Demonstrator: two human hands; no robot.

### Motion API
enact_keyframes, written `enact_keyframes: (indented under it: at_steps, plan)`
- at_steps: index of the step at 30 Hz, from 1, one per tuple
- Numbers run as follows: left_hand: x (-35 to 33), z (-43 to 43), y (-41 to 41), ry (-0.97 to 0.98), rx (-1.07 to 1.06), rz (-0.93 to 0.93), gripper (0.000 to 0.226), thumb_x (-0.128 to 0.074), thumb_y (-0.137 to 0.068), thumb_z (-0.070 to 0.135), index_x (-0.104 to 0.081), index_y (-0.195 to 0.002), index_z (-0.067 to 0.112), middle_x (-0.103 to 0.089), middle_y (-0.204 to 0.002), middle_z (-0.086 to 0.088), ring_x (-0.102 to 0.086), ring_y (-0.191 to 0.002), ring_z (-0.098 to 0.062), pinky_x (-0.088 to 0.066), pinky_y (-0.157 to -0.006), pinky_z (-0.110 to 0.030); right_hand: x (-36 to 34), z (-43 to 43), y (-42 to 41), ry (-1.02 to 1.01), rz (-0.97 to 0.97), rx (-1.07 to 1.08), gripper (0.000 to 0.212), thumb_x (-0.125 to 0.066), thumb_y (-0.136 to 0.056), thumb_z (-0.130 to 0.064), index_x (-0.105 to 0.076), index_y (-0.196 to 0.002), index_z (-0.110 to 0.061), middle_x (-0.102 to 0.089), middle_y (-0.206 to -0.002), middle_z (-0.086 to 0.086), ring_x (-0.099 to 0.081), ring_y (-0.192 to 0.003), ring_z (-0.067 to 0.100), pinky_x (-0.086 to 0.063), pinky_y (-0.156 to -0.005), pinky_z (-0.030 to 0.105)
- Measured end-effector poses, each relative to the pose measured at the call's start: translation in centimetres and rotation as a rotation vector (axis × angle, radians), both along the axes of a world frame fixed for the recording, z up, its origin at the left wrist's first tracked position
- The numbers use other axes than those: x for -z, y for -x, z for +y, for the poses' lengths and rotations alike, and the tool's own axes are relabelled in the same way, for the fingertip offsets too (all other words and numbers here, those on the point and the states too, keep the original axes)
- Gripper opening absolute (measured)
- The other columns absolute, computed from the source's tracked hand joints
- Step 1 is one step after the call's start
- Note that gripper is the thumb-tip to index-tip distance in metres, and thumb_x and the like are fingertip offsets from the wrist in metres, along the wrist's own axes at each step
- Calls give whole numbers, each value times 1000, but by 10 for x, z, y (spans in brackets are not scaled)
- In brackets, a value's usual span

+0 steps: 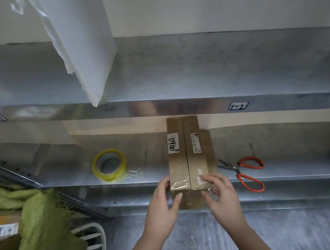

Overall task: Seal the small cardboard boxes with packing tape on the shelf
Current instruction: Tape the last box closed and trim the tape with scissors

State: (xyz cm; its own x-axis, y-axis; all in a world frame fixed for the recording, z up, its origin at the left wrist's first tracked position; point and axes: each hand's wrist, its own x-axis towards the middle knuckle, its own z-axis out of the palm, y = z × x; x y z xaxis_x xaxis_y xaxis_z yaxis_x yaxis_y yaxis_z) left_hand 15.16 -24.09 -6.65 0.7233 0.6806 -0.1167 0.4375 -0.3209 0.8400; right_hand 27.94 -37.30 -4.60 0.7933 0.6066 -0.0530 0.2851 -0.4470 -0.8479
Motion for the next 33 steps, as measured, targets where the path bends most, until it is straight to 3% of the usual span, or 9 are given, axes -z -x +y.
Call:
enact_keyframes:
  at_steps: [3,7,11,14,17,22,27,30,33]
  plan:
    - [1,8,-12,-102,32,18,55,-66,-88,39,-40,-137,39,-49,-122,17,-53,-111,0,-49,-91,-23,3,-5,-20,16,30,-72,47,-80,-77,-6,-64,-104,-41,-51,-117,-16,-54,-107,-8,-49,-89,12]
    - [2,16,-23,-301,95,110,46,-65,-89,39,-54,-130,23,-53,-114,7,-61,-95,-13,-48,-78,-26,16,-2,-22,15,-34,-65,39,-77,-81,-9,-63,-103,-38,-53,-115,-16,-58,-106,2,-53,-86,21]
    - [4,11,-25,-399,141,221,47,-52,-96,42,-44,-138,21,-48,-122,4,-61,-102,-18,-48,-80,-28,30,-6,-19,70,-151,-99,34,-71,-87,-16,-60,-116,-30,-50,-124,-14,-58,-109,5,-51,-87,23]
    - [2,6,-28,-334,128,216,54,-49,-91,56,-37,-135,26,-40,-126,9,-56,-107,-14,-48,-85,-28,24,-6,-26,111,-161,-141,34,-67,-81,-42,-52,-111,-42,-47,-118,-24,-56,-101,-3,-49,-79,20]
    - [-1,5,-37,-338,109,260,58,-53,-85,64,-39,-125,24,-40,-122,7,-57,-103,-16,-50,-80,-31,22,2,-27,215,-249,-102,37,-63,-81,-58,-50,-107,-37,-45,-111,-17,-58,-89,3,-46,-67,23]
    - [-9,5,-44,-357,112,282,53,-59,-86,56,-41,-121,21,-42,-122,4,-59,-102,-21,-49,-79,-31,30,-1,-28,170,-278,-160,36,-68,-87,-45,-56,-114,-24,-49,-114,-9,-60,-97,11,-47,-74,21]
    - [-25,46,-23,85,385,248,80,-81,-76,25,-33,-138,39,-36,-137,15,-50,-117,-5,-47,-97,-23,12,-24,-73,98,91,-469,50,-61,-87,-3,-59,-125,-36,-48,-133,-14,-51,-122,1,-41,-105,23]
    - [-33,61,-18,-17,566,325,88,-73,-79,1,-34,-140,52,-38,-125,27,-48,-104,7,-40,-83,-1,-1,-24,-86,146,87,-540,65,-55,-81,13,-63,-118,-39,-54,-131,-8,-62,-108,6,-50,-97,24]
    - [-31,58,-29,-182,505,282,71,-73,-79,1,-50,-135,39,-51,-121,11,-55,-95,-1,-44,-86,-10,-4,-15,-88,163,0,-525,45,-77,-79,-6,-68,-110,-38,-61,-118,-11,-67,-87,6,-54,-86,22]
